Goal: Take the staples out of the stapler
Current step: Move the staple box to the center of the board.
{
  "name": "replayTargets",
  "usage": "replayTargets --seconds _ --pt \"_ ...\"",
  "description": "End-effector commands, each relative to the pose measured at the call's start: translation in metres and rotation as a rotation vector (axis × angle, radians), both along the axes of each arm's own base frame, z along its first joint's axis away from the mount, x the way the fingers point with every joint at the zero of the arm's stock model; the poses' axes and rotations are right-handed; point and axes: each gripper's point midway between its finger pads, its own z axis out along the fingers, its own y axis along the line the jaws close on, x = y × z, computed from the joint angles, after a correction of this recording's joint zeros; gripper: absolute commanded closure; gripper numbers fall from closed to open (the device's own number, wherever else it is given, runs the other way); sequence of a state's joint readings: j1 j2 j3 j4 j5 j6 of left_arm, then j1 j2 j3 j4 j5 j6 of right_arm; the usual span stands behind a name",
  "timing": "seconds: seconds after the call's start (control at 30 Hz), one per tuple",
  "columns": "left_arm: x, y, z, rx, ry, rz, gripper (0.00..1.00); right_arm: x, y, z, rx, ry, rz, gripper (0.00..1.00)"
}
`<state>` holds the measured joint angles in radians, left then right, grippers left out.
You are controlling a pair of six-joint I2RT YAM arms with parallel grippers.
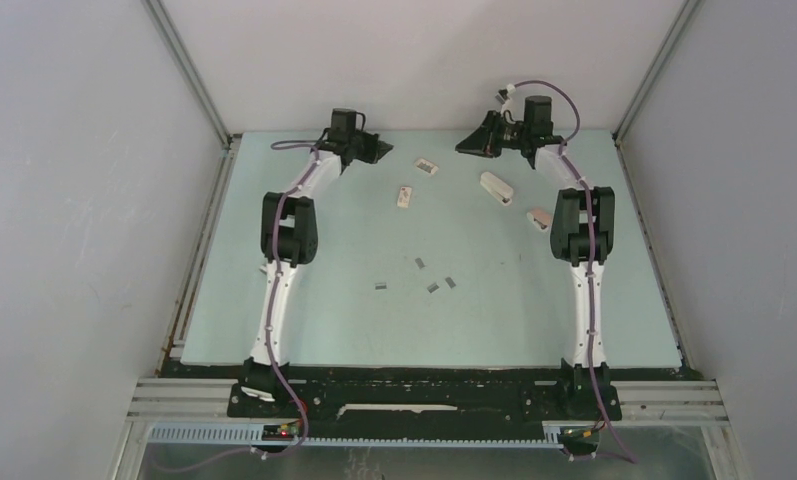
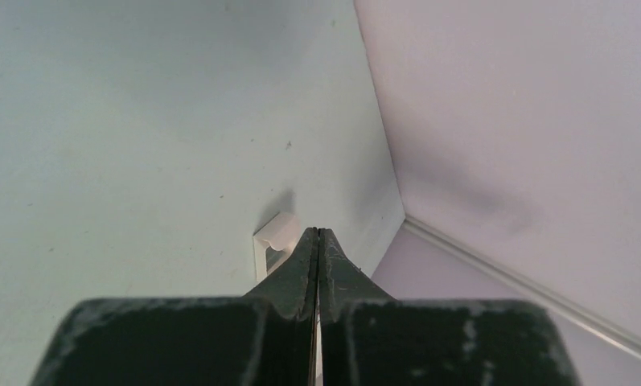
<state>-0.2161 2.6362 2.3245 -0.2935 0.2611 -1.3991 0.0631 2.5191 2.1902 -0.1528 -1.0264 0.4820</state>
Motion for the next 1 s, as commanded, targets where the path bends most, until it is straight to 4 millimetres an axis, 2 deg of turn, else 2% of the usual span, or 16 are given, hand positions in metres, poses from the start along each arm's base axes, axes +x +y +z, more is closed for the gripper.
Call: replayTargets --seconds 0.0,0.13,0.27,0.37,0.57,0.77,0.97 --pt "0.004 -0.001 0.018 -0.039 0.063 0.114 1.0 -0.005 -0.013 0.078 0.081 -0.127 -0.007 0.7" --pt "0.001 -0.019 0.005 -0.103 0.108 0.096 1.0 -0.008 -0.02 0.081 0.087 -0.127 -0.024 0.7" --pt "0.0 -0.035 0.0 -0.141 0.114 0.071 1.0 -0.007 -0.022 0.07 0.063 -0.104 -0.04 0.7" --pt "-0.002 -0.04 -0.005 -0.148 0.125 0.059 1.0 -0.006 -0.019 0.051 -0.008 -0.078 -0.047 0.7" --pt "-0.005 -0.048 -0.003 -0.173 0.133 0.043 0.98 0.014 -0.005 0.006 -0.145 0.002 -0.114 0.69" --pt "-0.007 -0.055 -0.002 -0.196 0.14 0.027 0.98 0.038 0.008 -0.019 -0.173 0.025 -0.181 0.68" --pt "-0.009 -0.057 0.007 -0.199 0.126 0.012 0.97 0.046 0.012 -0.046 -0.314 -0.054 -0.191 0.68"
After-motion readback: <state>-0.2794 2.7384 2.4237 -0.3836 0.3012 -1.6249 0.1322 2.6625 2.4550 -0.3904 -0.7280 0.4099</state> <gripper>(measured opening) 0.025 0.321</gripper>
